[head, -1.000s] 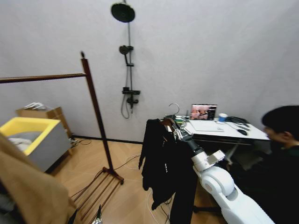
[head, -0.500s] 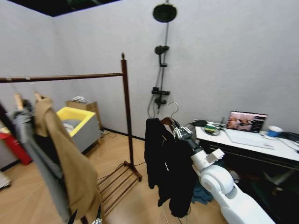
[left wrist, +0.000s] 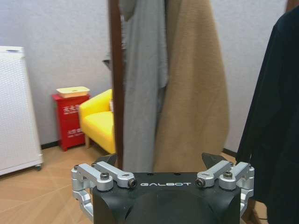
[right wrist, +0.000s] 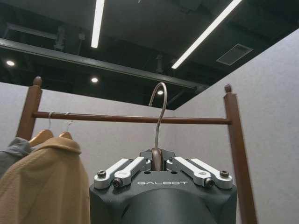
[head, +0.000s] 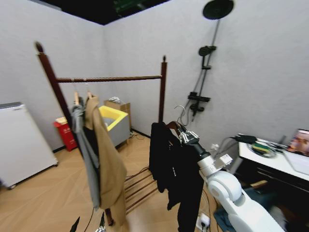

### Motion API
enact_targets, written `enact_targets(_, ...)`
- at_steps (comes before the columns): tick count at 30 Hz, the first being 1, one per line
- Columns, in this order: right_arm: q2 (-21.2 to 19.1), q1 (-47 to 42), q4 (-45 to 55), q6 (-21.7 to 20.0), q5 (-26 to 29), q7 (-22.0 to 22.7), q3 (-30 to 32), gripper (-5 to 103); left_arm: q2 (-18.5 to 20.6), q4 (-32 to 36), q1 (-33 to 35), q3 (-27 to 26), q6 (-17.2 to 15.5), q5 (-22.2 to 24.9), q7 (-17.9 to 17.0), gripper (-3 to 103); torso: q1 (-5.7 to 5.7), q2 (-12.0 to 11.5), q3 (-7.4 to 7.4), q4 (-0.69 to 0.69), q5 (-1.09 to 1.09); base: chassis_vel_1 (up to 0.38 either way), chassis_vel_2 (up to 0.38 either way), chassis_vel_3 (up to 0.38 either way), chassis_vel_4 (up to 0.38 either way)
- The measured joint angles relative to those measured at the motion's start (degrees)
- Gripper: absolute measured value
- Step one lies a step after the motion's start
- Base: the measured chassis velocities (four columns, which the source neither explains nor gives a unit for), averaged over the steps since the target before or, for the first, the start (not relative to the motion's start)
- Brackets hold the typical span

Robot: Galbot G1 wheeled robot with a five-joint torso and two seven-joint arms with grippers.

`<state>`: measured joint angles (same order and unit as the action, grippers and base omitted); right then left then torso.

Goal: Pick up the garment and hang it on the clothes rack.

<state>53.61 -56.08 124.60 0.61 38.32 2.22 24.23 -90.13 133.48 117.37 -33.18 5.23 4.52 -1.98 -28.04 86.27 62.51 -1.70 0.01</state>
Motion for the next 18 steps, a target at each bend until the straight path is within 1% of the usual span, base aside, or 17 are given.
enact_targets(3, 0.0, 1.2, -0.3, -0.5, 0.4, 0.1, -0.5, 9, 0.0, 0.0, 0.0, 0.0, 0.0, 0.0, 0.0, 100, 0.01, 0.0, 0.00, 0.01, -0.01, 0.115, 0.103, 0.109, 0.134)
enact_targets(4, 0.0, 3.1, -0.9, -1.3, 0.8, 0.4, -1.2, 9, 0.0, 0.0, 0.0, 0.0, 0.0, 0.0, 0.0, 100, 0.01, 0.0, 0.00, 0.01, -0.01, 0.130, 0.088, 0.103, 0.120)
enact_targets(6, 0.0, 9.4, -2.1, -4.1, 2.7, 1.1, -3.9, 9, 0.0, 0.0, 0.0, 0.0, 0.0, 0.0, 0.0, 100, 0.00, 0.0, 0.00, 0.03, -0.01, 0.124, 0.105, 0.088, 0.108)
enact_targets(7, 0.0, 9.4, -2.1, -4.1, 2.7, 1.1, -3.9, 9, 0.0, 0.0, 0.0, 0.0, 0.0, 0.0, 0.0, 100, 0.00, 0.0, 0.00, 0.03, -0.01, 0.124, 0.105, 0.090, 0.096)
enact_targets(8, 0.0, 13.3, -3.2, -5.3, 3.3, 1.6, -6.0, 9, 0.0, 0.0, 0.0, 0.0, 0.0, 0.0, 0.0, 100, 0.01, 0.0, 0.00, 0.06, -0.04, 0.081, 0.105, 0.090, 0.048)
enact_targets(9, 0.0, 13.3, -3.2, -5.3, 3.3, 1.6, -6.0, 9, 0.0, 0.0, 0.0, 0.0, 0.0, 0.0, 0.0, 100, 0.01, 0.0, 0.00, 0.06, -0.04, 0.081, 0.105, 0.090, 0.048)
enact_targets(10, 0.5, 17.5, -5.0, -6.3, 4.0, 2.1, -8.4, 9, 0.0, 0.0, 0.0, 0.0, 0.0, 0.0, 0.0, 100, 0.00, 0.0, 0.00, 0.03, -0.03, 0.042, 0.040, 0.055, 0.048)
enact_targets(11, 1.4, 22.4, -7.6, -7.6, 5.2, 3.3, -11.5, 9, 0.0, 0.0, 0.0, 0.0, 0.0, 0.0, 0.0, 100, 0.00, 0.0, 0.00, 0.05, -0.04, 0.000, 0.000, 0.000, 0.000)
enact_targets(12, 1.4, 22.4, -7.6, -7.6, 5.2, 3.3, -11.5, 9, 0.0, 0.0, 0.0, 0.0, 0.0, 0.0, 0.0, 100, 0.00, 0.0, 0.00, 0.05, -0.04, 0.000, 0.000, 0.000, 0.000)
enact_targets(14, 3.8, 31.4, -13.7, -10.2, 6.8, 5.8, -17.4, 9, 0.0, 0.0, 0.0, 0.0, 0.0, 0.0, 0.0, 100, -0.01, 0.0, 0.01, 0.01, -0.02, 0.000, 0.000, 0.000, 0.000)
enact_targets(15, 3.8, 31.4, -13.7, -10.2, 6.8, 5.8, -17.4, 9, 0.0, 0.0, 0.0, 0.0, 0.0, 0.0, 0.0, 100, -0.01, 0.0, 0.01, 0.01, -0.02, 0.000, 0.000, 0.000, 0.000)
enact_targets(16, 5.3, 36.4, -17.2, -10.5, 6.1, 6.2, -19.8, 9, 0.0, 0.0, 0.0, 0.0, 0.0, 0.0, 0.0, 100, -0.01, 0.0, 0.02, 0.00, 0.00, 0.000, 0.000, 0.000, 0.000)
enact_targets(17, 6.7, 40.8, -20.7, -10.4, 4.6, 6.2, -21.7, 9, 0.0, 0.0, 0.0, 0.0, 0.0, 0.0, 0.0, 100, -0.02, 0.0, 0.01, 0.02, -0.04, 0.000, 0.000, 0.000, 0.000)
enact_targets(18, 6.7, 40.8, -20.7, -10.4, 4.6, 6.2, -21.7, 9, 0.0, 0.0, 0.0, 0.0, 0.0, 0.0, 0.0, 100, -0.02, 0.0, 0.01, 0.02, -0.04, 0.000, 0.000, 0.000, 0.000)
